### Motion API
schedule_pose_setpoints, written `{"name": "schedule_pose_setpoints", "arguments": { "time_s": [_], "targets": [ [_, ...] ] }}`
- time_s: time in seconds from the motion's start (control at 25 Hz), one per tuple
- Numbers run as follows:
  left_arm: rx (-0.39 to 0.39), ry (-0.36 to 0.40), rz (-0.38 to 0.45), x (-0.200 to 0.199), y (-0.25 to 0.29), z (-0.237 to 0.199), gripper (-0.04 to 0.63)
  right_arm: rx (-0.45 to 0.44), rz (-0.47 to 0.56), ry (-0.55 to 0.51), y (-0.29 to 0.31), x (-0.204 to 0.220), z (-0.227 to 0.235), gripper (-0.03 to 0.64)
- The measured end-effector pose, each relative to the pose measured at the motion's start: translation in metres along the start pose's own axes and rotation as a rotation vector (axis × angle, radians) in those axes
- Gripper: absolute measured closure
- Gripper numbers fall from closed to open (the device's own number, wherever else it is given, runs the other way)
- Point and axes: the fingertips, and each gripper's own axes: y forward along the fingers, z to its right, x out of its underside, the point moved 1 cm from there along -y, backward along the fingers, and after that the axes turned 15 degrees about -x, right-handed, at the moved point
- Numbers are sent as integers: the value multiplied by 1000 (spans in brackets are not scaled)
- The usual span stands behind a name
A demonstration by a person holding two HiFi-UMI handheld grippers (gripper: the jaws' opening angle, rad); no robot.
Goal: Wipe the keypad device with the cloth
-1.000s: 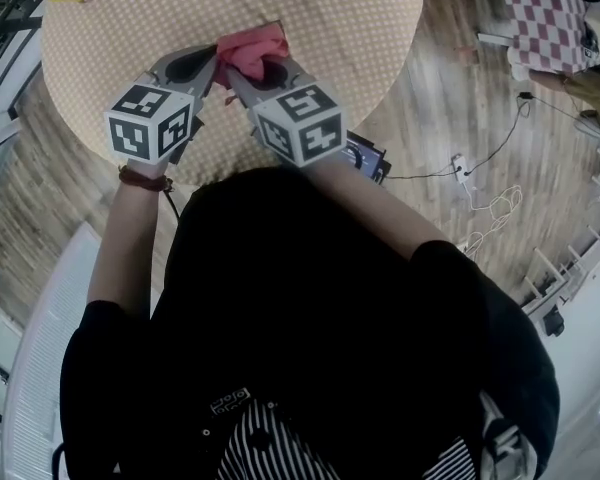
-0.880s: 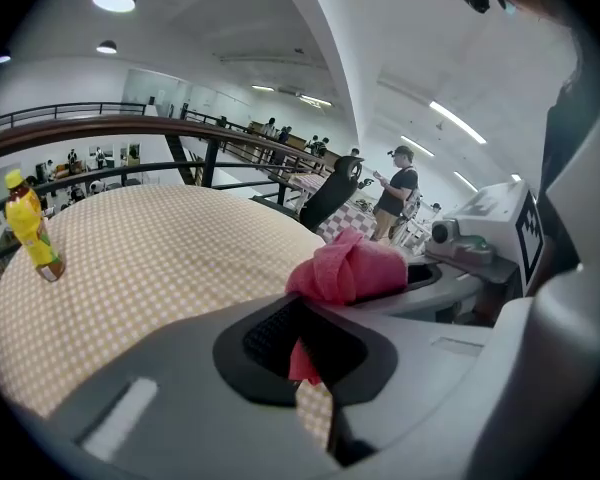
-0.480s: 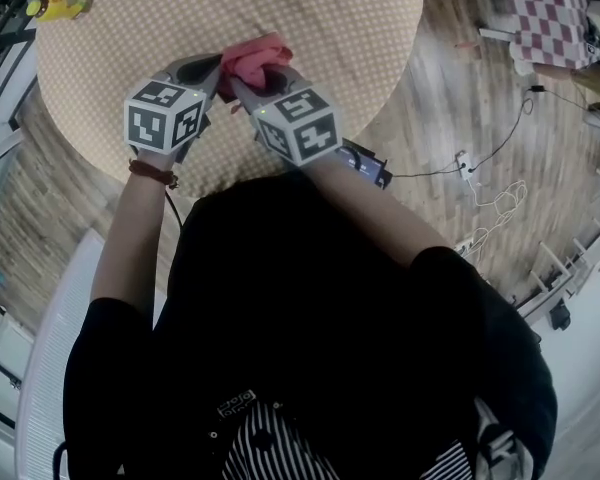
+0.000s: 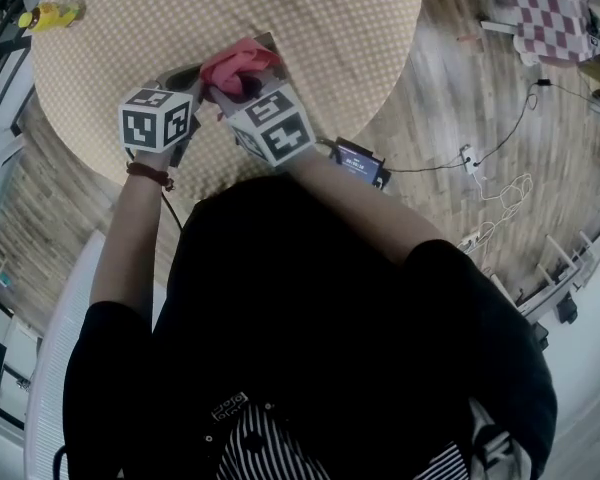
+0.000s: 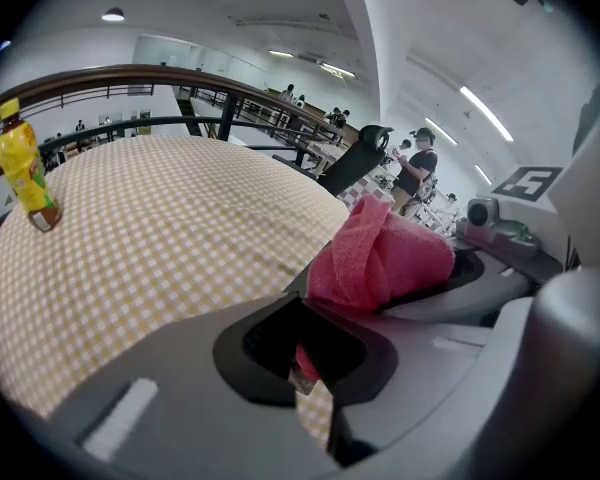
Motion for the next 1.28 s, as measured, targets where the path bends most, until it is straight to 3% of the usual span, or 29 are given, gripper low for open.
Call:
{"name": "schedule_pose_setpoints", "arguments": {
  "time_s": [0.12, 0.32, 0.48, 0.84, 1.12, 1.28],
  "targets": [
    [-2, -8, 1, 1, -1, 1, 606, 4, 4, -16, 1, 1, 2, 545],
    [-7, 60, -8, 0, 3, 4, 606, 13, 21, 3, 3, 8, 16, 545],
    [-8, 86, -14, -1, 5, 7, 606, 27, -5, -57, 2, 4, 12, 545],
    [-20, 265, -27, 2, 8, 12, 606, 82, -18, -98, 5, 25, 27, 544],
    [-1, 186, -15, 1, 9, 13, 606, 41, -143, -5, 16, 101, 39, 543],
    [11, 175, -11, 0, 8, 11, 606, 41, -154, 10, 14, 92, 38, 543]
  ]
}}
